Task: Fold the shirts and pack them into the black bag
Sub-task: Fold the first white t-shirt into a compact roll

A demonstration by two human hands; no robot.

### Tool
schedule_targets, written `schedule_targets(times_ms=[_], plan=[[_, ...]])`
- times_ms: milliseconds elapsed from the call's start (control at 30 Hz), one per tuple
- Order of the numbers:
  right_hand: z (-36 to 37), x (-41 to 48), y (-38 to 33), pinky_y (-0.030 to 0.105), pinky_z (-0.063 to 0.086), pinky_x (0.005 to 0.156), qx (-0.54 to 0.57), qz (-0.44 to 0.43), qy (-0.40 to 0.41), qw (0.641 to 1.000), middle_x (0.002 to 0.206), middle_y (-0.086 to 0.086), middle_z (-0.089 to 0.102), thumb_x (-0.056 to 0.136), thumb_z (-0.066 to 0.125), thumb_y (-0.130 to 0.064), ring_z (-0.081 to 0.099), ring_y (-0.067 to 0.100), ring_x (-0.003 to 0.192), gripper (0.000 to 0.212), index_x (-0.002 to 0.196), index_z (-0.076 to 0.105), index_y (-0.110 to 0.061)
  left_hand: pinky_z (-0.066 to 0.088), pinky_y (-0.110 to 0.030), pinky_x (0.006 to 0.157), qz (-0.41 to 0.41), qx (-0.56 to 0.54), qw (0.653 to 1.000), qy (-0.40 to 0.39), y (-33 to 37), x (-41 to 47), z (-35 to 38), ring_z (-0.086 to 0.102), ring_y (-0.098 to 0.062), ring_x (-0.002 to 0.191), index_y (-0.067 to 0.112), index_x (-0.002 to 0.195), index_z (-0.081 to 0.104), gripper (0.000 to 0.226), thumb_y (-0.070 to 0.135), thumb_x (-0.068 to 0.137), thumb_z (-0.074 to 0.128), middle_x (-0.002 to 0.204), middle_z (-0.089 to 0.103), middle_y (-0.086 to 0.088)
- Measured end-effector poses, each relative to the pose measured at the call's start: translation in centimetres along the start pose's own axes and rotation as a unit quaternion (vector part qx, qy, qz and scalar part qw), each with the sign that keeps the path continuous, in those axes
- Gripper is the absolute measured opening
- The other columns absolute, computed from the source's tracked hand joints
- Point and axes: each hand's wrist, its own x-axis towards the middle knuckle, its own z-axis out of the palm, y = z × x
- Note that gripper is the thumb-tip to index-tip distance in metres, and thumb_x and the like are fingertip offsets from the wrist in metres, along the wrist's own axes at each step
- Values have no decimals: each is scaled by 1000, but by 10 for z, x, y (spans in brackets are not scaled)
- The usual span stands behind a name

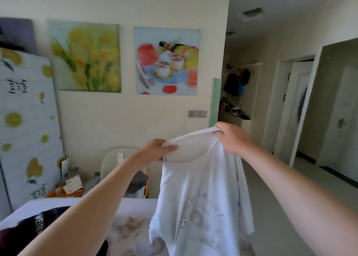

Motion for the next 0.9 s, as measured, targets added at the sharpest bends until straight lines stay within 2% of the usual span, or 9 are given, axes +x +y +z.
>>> schedule_targets(times_ms=[100, 267, 400, 467, 567, 633, 733, 833, 900], plan=[[-12, 9, 1, 34, 28, 56, 80, -1, 23, 997, 64, -2, 49, 101, 48, -29, 47, 20, 59, 30, 73, 46, -20, 33, -17, 53, 87, 55, 990, 93, 22, -8, -14, 44, -12, 64, 16, 70, 48, 18, 5, 66, 62, 67, 48, 2], [-38, 25, -23, 34, 23, 56, 137, -28, 81, 987, 61, -1, 38, 102, 47, -31, 37, 17, 54, 37, 70, 35, -17, 35, -12, 53, 193, 54, 919, 340, 76, -10, -50, 47, -13, 67, 11, 83, 53, 21, -7, 74, 49, 83, 56, 0], [-49, 31, -31, 34, 30, 55, 64, -31, 79, 994, 67, 4, 54, 100, 47, -34, 54, 25, 61, 31, 79, 50, -11, 44, -29, 49, 33, 136, 948, 285, 62, -10, -66, 57, -28, 65, 19, 104, 48, 27, 3, 84, 38, 90, 60, -10], [-47, 28, -27, 34, 32, 56, 23, -30, 21, 999, 70, 0, 56, 97, 52, -42, 55, 22, 64, 33, 83, 54, -12, 50, -33, 61, -32, 253, 943, 214, 47, -13, -72, 61, -31, 78, 14, 105, 59, 21, 10, 90, 46, 99, 64, -14], [-42, 20, -21, 35, 42, 71, 76, -10, -72, 994, 97, 1, 65, 91, 60, -47, 62, 21, 89, 30, 101, 61, -19, 51, -32, 74, -8, 323, 935, 148, 38, -26, -82, 64, -25, 87, 18, 90, 68, 28, 44, 90, 57, 90, 69, -2], [-39, 19, -16, 38, 41, 84, 118, 5, -109, 987, 123, 5, 61, 93, 57, -32, 58, 24, 111, 32, 123, 58, -19, 51, -33, 76, 29, 319, 943, 92, 40, -40, -93, 62, -15, 79, 23, 81, 64, 45, 68, 75, 65, 82, 66, 6], [-37, 21, -12, 33, 46, 82, 104, -10, -99, 990, 119, -5, 59, 96, 48, -14, 58, 18, 110, 29, 120, 63, -21, 49, -28, 72, 45, 332, 941, 46, 39, -48, -107, 61, -16, 84, 34, 88, 58, 36, 40, 65, 84, 90, 65, 9], [-36, 22, -8, 30, 39, 61, 161, -17, -37, 986, 66, -7, 55, 98, 59, -22, 54, 13, 64, 37, 61, 61, -27, 41, -19, 62, 95, 284, 940, 163, 34, -47, -108, 57, -21, 82, 37, 82, 56, 42, -3, 75, 67, 91, 62, 2], [-36, 22, -3, 32, 46, 67, 236, 0, 2, 972, 68, 11, 61, 98, 61, -32, 59, 26, 66, 34, 67, 70, -21, 40, -19, 56, 95, 194, 943, 253, 35, -53, -106, 59, -17, 75, 32, 84, 63, 34, -2, 79, 65, 89, 65, 6]])
